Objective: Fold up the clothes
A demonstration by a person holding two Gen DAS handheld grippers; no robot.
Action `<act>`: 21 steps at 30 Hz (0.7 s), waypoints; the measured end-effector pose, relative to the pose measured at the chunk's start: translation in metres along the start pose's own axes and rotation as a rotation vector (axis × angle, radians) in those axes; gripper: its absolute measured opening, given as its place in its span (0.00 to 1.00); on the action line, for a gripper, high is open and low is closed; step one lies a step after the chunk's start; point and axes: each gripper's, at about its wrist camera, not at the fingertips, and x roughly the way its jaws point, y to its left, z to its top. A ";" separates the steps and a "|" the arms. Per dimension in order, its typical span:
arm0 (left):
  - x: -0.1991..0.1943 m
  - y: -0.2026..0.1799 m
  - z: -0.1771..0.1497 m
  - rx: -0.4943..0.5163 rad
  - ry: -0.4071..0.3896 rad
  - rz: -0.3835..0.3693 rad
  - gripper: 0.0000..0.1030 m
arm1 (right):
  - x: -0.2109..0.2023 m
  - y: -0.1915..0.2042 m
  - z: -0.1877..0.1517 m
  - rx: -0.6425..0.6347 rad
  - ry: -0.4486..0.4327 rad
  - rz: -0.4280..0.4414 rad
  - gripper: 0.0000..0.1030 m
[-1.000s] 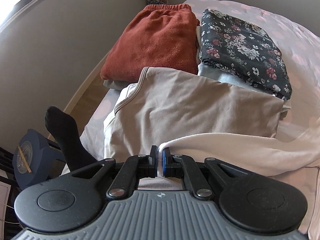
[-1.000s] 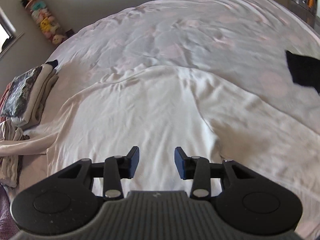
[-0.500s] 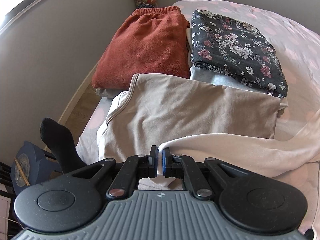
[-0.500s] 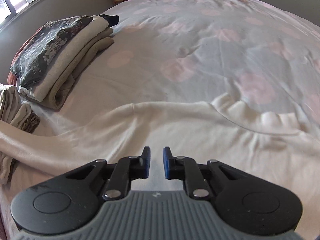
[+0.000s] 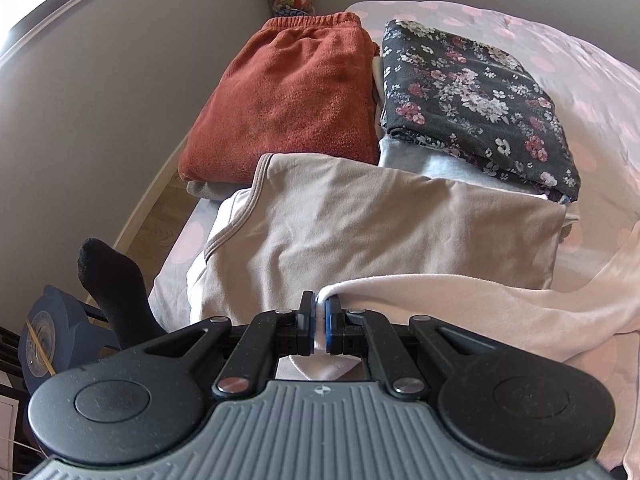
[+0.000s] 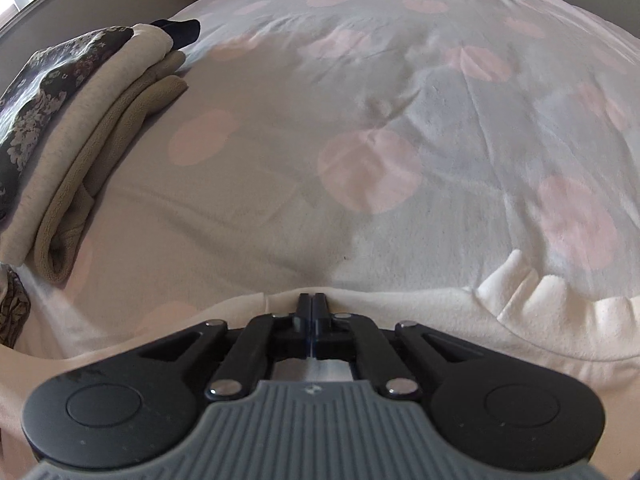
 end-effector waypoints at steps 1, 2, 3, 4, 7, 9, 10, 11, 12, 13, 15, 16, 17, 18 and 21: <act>-0.006 -0.002 0.000 0.006 0.000 -0.005 0.03 | -0.007 -0.001 -0.004 0.006 -0.004 0.007 0.01; -0.011 -0.003 0.000 0.011 -0.001 -0.010 0.03 | -0.016 -0.001 -0.010 0.016 -0.009 0.018 0.04; -0.018 -0.005 0.000 0.019 -0.002 -0.015 0.03 | -0.024 -0.002 -0.015 0.026 -0.015 0.029 0.05; -0.026 -0.007 0.000 0.027 -0.004 -0.021 0.03 | -0.033 -0.003 -0.021 0.035 -0.020 0.040 0.08; -0.051 -0.016 0.003 0.050 -0.007 -0.052 0.03 | -0.063 -0.006 -0.045 0.044 -0.027 0.071 0.08; -0.072 -0.028 0.005 0.072 -0.009 -0.089 0.03 | -0.086 -0.007 -0.065 0.032 -0.028 0.087 0.09; -0.082 -0.035 0.006 0.084 -0.011 -0.111 0.03 | -0.097 -0.008 -0.076 0.028 -0.029 0.091 0.10; -0.093 -0.044 0.007 0.097 -0.013 -0.136 0.03 | -0.108 -0.009 -0.088 0.026 -0.031 0.093 0.11; -0.103 -0.053 0.007 0.113 -0.013 -0.162 0.03 | -0.119 -0.011 -0.100 0.023 -0.032 0.095 0.12; -0.113 -0.065 0.009 0.133 -0.013 -0.196 0.03 | -0.129 -0.012 -0.112 0.025 -0.035 0.094 0.13; -0.132 -0.099 0.008 0.185 -0.011 -0.287 0.03 | -0.149 -0.013 -0.136 0.028 -0.044 0.090 0.14; -0.141 -0.116 0.007 0.212 -0.011 -0.333 0.03 | -0.158 -0.014 -0.148 0.028 -0.051 0.088 0.15; -0.150 -0.134 0.007 0.238 -0.010 -0.380 0.03 | -0.166 -0.013 -0.160 0.028 -0.062 0.083 0.16; -0.156 -0.152 0.006 0.261 -0.011 -0.424 0.03 | -0.175 -0.012 -0.172 0.028 -0.074 0.082 0.18; -0.166 -0.209 -0.002 0.329 -0.010 -0.558 0.03 | -0.196 -0.009 -0.203 0.039 -0.101 0.093 0.21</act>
